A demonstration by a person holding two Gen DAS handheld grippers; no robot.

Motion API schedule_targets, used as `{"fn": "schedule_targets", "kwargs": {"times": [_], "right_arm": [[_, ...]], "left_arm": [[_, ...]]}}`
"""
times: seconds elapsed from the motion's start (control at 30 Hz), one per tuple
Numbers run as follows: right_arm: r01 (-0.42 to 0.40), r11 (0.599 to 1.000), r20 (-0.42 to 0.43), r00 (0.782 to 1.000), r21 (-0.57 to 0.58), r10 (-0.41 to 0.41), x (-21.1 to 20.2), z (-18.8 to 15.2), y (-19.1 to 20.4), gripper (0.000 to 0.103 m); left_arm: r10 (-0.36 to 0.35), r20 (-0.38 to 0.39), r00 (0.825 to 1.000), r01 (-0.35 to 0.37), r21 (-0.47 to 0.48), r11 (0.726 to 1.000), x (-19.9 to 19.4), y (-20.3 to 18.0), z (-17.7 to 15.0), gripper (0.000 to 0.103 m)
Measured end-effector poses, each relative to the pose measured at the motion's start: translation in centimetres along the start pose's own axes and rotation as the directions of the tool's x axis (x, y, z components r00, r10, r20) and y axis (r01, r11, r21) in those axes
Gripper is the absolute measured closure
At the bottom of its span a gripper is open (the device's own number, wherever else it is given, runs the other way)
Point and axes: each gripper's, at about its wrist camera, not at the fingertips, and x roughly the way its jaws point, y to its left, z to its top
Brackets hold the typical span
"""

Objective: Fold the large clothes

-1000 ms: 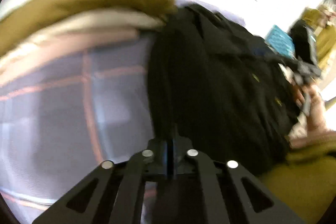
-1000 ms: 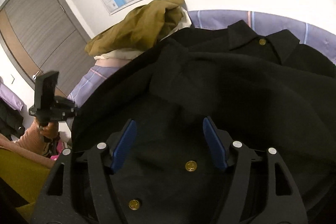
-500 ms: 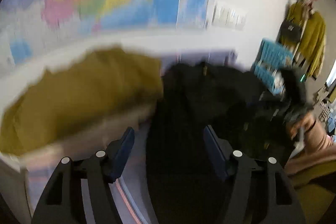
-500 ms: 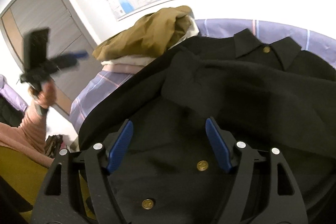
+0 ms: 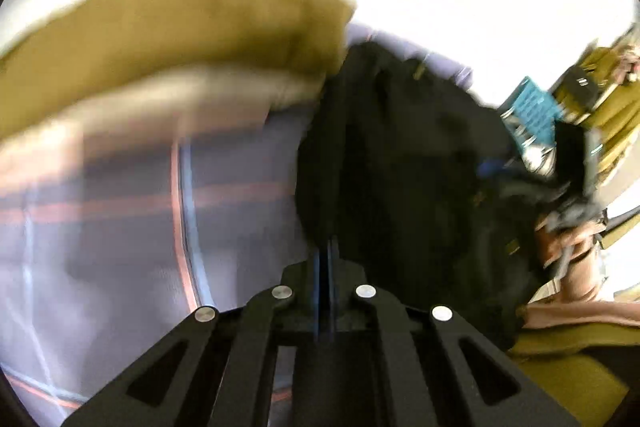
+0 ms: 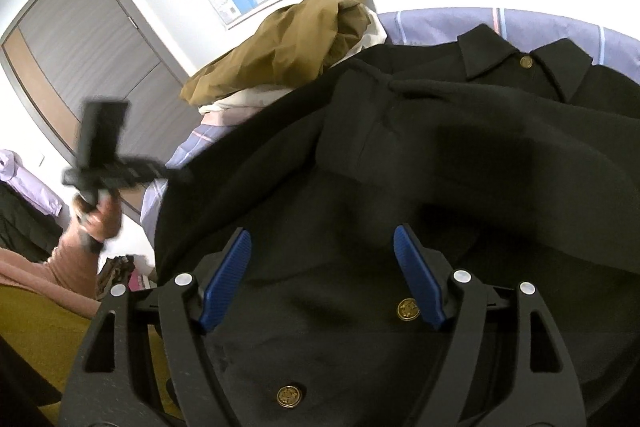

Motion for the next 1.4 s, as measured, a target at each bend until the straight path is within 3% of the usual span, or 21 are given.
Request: {"fn": "schedule_targets", "kwargs": {"times": [0.1,0.17,0.2,0.23,0.3,0.47,0.57,0.63,0.67,0.73,0.83,0.9,1.03,1.1,1.17,1.2,1.23,1.27,1.33,1.4], "right_arm": [[-0.029,0.999,0.023,0.999,-0.017,0.030,-0.5,0.1,0.7,0.028],[-0.060,0.998,0.024,0.998,-0.035,0.061,-0.4,0.1,1.6,0.028],[-0.086,0.995,0.013,0.996,-0.047,0.087,0.0,0.0,2.3,0.028],[-0.107,0.993,0.002,0.994,-0.056,0.107,0.4,-0.1,2.8,0.028],[-0.156,0.984,-0.040,0.987,-0.087,0.153,2.0,-0.5,4.4,0.028],[-0.223,0.969,-0.118,0.970,-0.104,0.211,5.3,-1.1,6.7,0.028],[-0.225,0.968,-0.134,0.969,-0.109,0.210,6.1,-1.1,7.1,0.028],[-0.226,0.969,-0.135,0.968,-0.102,0.212,6.3,-0.9,7.1,0.028],[-0.223,0.970,-0.130,0.969,-0.100,0.210,6.3,-0.7,7.0,0.028],[-0.226,0.970,-0.122,0.969,-0.088,0.215,6.1,-0.6,6.8,0.028],[-0.208,0.975,-0.109,0.974,-0.077,0.199,5.7,-0.7,6.6,0.028],[-0.207,0.976,-0.091,0.976,-0.069,0.200,5.0,-0.7,6.2,0.027],[-0.206,0.976,-0.027,0.978,-0.068,0.205,3.1,0.1,5.8,0.027],[-0.207,0.976,-0.001,0.978,-0.065,0.208,2.2,0.3,5.8,0.027],[-0.205,0.976,0.000,0.979,-0.078,0.206,2.2,0.2,6.5,0.027],[-0.209,0.974,-0.005,0.978,-0.085,0.210,2.5,0.2,6.9,0.026],[-0.227,0.969,-0.029,0.974,-0.094,0.225,3.0,-0.1,7.4,0.026],[-0.232,0.967,-0.046,0.972,-0.102,0.229,3.5,-0.4,7.8,0.026],[-0.235,0.966,-0.081,0.970,-0.108,0.228,4.9,-0.6,8.4,0.026],[-0.248,0.964,-0.095,0.966,-0.099,0.239,5.7,-0.6,8.6,0.026]], "left_arm": [[-0.036,0.084,0.996,0.029,0.092,0.995,-3.0,-3.2,2.3,0.101],[-0.005,0.120,0.993,-0.017,0.175,0.984,-3.6,-5.3,3.2,0.098],[0.011,0.120,0.993,-0.034,0.194,0.980,-3.3,-5.7,3.5,0.084],[0.021,0.114,0.993,-0.044,0.202,0.978,-2.9,-5.7,3.1,0.061],[0.030,0.074,0.997,-0.043,0.184,0.982,-1.1,-5.4,2.6,0.042],[0.112,-0.120,0.986,-0.106,0.054,0.993,3.9,-0.5,-1.1,0.040],[0.038,-0.190,0.981,-0.047,-0.044,0.998,4.8,1.9,-3.5,0.036],[-0.021,-0.172,0.985,0.007,-0.079,0.997,4.4,2.3,-4.6,0.035],[-0.035,-0.160,0.986,0.023,-0.076,0.997,4.2,2.2,-4.9,0.040],[-0.042,-0.160,0.986,0.031,-0.076,0.997,4.1,1.7,-5.1,0.102],[-0.015,-0.081,0.997,0.010,-0.062,0.998,2.3,0.4,-3.3,0.102],[-0.038,-0.016,0.999,0.038,-0.018,0.999,0.0,-1.0,-1.5,0.102],[-0.094,0.116,0.989,0.076,0.144,0.987,-4.7,-5.4,2.5,0.102],[-0.063,0.148,0.987,0.025,0.243,0.970,-5.5,-8.0,3.9,0.100],[-0.060,0.137,0.989,0.022,0.261,0.965,-4.9,-8.4,4.5,0.087],[-0.059,0.126,0.990,0.024,0.258,0.966,-4.4,-8.0,4.3,0.067],[-0.035,0.125,0.992,0.003,0.247,0.969,-3.5,-7.7,3.9,0.056],[-0.007,0.105,0.994,-0.018,0.232,0.973,-2.4,-6.8,3.4,0.054],[0.021,0.034,0.999,-0.027,0.195,0.980,-0.6,-4.4,1.9,0.042],[0.095,-0.050,0.994,-0.087,0.151,0.985,1.9,-2.4,-0.4,0.035]]}}
